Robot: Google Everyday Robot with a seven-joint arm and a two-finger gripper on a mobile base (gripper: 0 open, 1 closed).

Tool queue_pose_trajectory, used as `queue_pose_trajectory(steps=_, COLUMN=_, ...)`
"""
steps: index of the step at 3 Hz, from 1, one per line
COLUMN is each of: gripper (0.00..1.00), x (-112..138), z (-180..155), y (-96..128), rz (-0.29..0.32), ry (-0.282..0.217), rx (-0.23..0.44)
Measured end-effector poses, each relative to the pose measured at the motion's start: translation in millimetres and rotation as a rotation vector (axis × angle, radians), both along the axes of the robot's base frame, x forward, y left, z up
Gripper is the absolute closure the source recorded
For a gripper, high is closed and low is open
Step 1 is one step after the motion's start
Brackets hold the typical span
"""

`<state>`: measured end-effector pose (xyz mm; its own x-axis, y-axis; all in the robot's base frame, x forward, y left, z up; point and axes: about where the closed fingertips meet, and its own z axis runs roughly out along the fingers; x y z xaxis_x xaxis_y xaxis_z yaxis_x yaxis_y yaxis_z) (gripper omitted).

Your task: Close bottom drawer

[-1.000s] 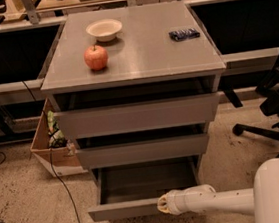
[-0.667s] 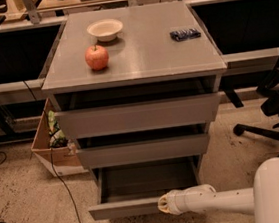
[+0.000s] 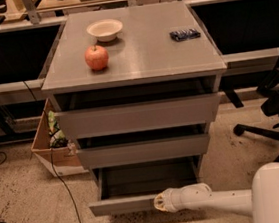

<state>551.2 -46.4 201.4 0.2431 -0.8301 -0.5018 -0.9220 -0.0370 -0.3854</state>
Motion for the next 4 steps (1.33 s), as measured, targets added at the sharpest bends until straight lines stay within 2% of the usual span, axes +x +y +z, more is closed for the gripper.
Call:
queue_pose_trajectory(steps=1, gripper=1.00, x=-1, z=0, y=0, rz=0.000, ry=-0.001, rx=0.000)
queue_pose_trajectory(steps=2, gripper=1.00, x=29, z=4, y=12, rz=0.034, ry=-0.110, rx=0.001)
queue_pose_trajectory(steps=3, gripper=1.00, x=29, z=4, y=12, rz=0.034, ry=-0.110, rx=0.001)
queue_pose_trajectory(steps=4, gripper=1.00, x=48, z=-3, y=-2, rz=0.031, ry=-0.174, rx=-0.044)
